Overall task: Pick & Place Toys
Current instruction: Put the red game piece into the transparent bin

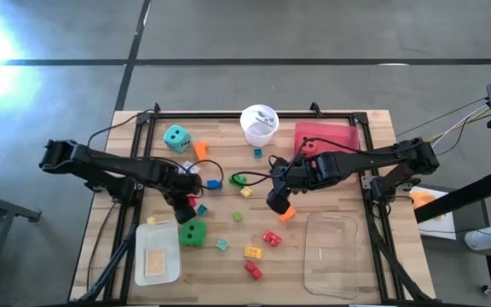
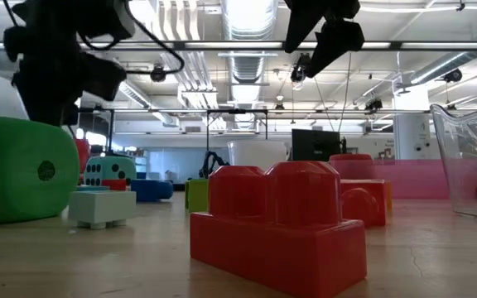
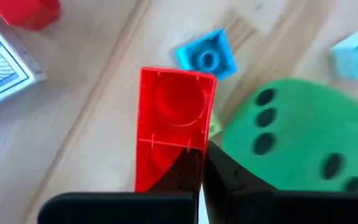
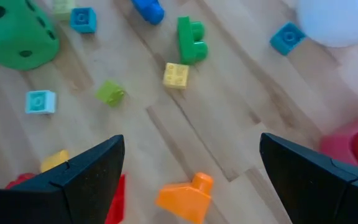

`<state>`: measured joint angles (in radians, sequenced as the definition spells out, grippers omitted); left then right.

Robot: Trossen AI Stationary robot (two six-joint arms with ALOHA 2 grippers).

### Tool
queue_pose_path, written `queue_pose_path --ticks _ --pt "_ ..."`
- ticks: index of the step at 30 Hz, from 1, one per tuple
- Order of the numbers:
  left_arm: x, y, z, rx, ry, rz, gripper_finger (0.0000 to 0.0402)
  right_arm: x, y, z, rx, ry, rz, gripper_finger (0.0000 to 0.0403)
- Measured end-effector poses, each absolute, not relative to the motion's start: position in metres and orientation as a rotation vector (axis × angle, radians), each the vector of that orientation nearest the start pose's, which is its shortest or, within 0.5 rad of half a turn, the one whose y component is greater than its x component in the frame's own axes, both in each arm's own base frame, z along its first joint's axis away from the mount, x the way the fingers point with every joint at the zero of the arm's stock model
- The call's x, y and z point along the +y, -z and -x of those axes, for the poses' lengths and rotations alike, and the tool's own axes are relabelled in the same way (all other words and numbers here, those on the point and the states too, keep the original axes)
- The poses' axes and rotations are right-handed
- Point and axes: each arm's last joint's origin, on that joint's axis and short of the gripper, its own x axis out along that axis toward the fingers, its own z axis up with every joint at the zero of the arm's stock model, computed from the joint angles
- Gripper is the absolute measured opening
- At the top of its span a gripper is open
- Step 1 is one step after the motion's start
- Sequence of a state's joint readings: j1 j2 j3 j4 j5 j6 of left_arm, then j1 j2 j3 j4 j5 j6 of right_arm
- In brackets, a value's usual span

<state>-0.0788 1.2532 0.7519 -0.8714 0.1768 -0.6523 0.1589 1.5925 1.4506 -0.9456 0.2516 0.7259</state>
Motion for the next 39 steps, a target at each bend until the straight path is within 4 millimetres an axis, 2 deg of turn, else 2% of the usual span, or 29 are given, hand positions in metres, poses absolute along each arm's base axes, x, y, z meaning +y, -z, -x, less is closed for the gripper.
queue_pose_path --ticks 3,9,15,19,25,31,39 --pt "-0.021 -0.21 -0.199 1.33 -0.224 0.64 0.0 0.046 -0.31 -0.323 0.942 0.407 -0.479 0.0367" --pt "-0.021 -0.252 -0.199 1.123 -0.146 0.673 0.0 0.05 -0.323 -0.341 0.757 0.251 -0.561 0.0367" --pt "-0.022 -0.302 -0.213 0.689 0.025 0.703 0.0 0.05 -0.343 -0.356 0.542 0.093 -0.623 0.0367" --pt "-0.023 -0.324 -0.224 0.442 0.11 0.732 0.0 0.045 -0.351 -0.361 0.448 0.075 -0.648 0.0367" --pt "-0.023 -0.334 -0.237 0.298 0.159 0.768 0.0 0.035 -0.356 -0.365 0.368 0.118 -0.706 0.0367" --pt "-0.024 -0.329 -0.247 0.301 0.157 0.782 0.0 0.034 -0.363 -0.367 0.295 0.094 -0.717 0.0367" --pt "-0.024 -0.334 -0.252 0.232 0.189 0.788 0.0 0.032 -0.365 -0.368 0.275 0.092 -0.719 0.0366"
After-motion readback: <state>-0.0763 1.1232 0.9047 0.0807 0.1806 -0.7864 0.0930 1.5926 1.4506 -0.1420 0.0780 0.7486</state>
